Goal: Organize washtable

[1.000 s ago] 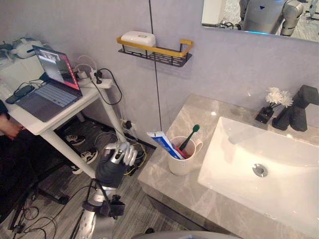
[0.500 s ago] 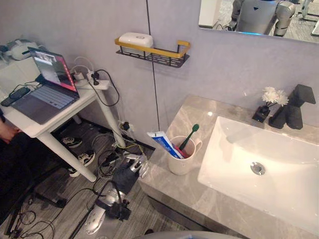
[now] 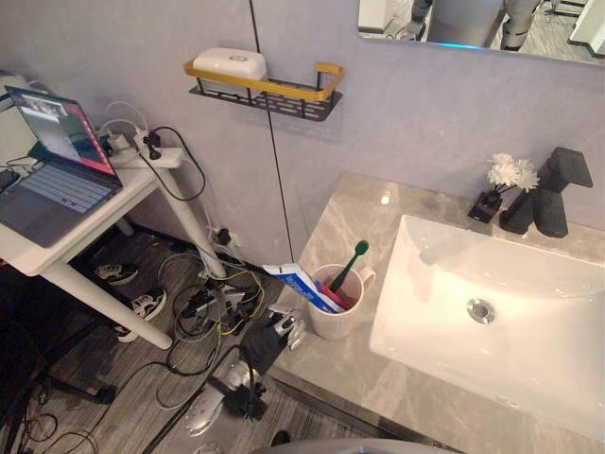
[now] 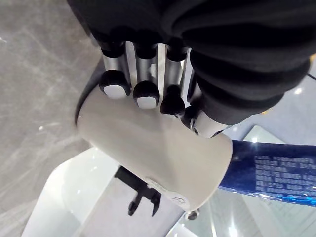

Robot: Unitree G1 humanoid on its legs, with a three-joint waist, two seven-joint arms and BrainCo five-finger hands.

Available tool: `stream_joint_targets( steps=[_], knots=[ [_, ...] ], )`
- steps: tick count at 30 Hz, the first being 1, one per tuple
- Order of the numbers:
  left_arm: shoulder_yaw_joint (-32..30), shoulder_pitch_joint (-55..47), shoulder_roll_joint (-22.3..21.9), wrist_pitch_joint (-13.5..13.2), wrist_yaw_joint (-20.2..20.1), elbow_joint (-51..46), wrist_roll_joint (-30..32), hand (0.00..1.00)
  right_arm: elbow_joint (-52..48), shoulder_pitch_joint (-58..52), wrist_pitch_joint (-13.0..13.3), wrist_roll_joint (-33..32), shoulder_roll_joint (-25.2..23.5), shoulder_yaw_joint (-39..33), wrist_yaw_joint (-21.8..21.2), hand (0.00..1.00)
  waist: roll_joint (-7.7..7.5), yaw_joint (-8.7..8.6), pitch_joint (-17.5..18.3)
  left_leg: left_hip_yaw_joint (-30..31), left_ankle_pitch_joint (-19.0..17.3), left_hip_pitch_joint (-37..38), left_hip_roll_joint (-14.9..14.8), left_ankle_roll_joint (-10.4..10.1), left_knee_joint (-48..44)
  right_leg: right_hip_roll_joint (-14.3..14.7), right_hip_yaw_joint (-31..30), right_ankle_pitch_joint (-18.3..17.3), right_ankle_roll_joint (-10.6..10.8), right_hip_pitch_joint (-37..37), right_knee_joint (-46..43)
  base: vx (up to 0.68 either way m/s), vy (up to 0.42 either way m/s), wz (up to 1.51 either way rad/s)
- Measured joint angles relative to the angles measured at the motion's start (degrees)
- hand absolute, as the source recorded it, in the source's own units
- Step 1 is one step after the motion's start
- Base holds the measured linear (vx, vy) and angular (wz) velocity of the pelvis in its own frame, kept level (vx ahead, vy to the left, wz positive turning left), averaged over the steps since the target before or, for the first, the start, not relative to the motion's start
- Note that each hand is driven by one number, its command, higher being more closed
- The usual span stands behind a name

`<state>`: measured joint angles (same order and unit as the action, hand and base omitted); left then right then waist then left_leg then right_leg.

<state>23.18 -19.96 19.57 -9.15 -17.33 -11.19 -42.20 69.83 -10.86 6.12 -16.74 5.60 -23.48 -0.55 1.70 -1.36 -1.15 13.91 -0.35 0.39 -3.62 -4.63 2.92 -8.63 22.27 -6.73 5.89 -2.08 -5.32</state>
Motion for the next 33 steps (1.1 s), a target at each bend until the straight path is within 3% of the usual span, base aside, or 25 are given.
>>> stream_joint_targets(
  steps=[23,33],
  knots=[
    [8.22,8.51,0.36,-0.69,0.61,4.15,0.46,1.00,-2.32,0.03,0.85,-0.20,-0.06,0.86,0.50,0.00,0.75,-1.82,-0.16,-5.38,-0.30,0.36,-0.32,0.37,0.57,0.94,-5.07,4.09,0.08,0.79,4.84,0.00,0.011,-0.12],
    [8.07,10.91,-1.75,-1.29,2.31,6.85,0.96,1.00,-2.18,0.20,0.78,-0.22,-0.05,0.09,0.53,0.00,1.04,-2.76,0.09,-8.03,-0.31,0.44,-0.88,0.36,1.03,1.74,-7.48,5.75,-0.17,1.09,7.15,-0.02,0.003,-0.14]
  ],
)
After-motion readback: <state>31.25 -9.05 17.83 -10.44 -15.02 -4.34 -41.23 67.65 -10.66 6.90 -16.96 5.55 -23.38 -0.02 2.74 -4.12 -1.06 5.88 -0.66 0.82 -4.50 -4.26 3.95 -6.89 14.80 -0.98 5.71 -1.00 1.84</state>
